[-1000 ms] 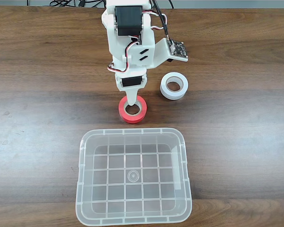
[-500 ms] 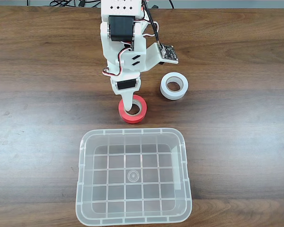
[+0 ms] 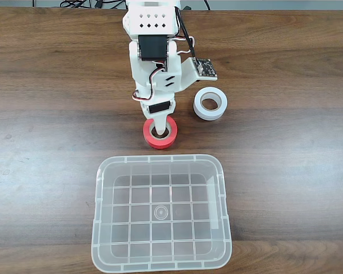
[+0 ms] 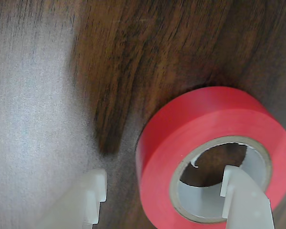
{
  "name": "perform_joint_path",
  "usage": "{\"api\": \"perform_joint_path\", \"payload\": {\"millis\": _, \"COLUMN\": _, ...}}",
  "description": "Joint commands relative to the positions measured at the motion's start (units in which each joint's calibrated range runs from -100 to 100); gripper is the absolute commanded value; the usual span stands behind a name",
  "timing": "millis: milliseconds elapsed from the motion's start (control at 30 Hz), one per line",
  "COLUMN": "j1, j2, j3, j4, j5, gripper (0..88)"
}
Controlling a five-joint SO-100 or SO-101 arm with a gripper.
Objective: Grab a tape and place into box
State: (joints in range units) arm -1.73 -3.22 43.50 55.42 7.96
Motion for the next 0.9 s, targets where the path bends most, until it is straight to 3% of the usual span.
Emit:
{"api": "perform_joint_path", "payload": {"millis": 0, "j1": -0.10, "j2": 0.17, "j3": -1.41, "j4": -0.71, "j5": 0.11, "gripper": 15.1}}
{"api": "perform_joint_path", "payload": {"millis": 133, "j1": -0.10, "j2": 0.09, "j3": -1.41, "j4": -1.31, "j5": 0.16, "gripper": 5.6}}
{"api": "perform_joint_path", "payload": {"millis": 500, "j1": 0.56, "j2": -1.44, "j3": -4.12, "j4": 1.08, "j5": 0.16, "gripper": 5.5}}
{"api": "perform_joint_path", "payload": {"millis": 867, "j1": 0.63, "j2": -18.10, "j3": -12.53, "j4": 15.38, "j5": 0.11, "gripper": 5.6}}
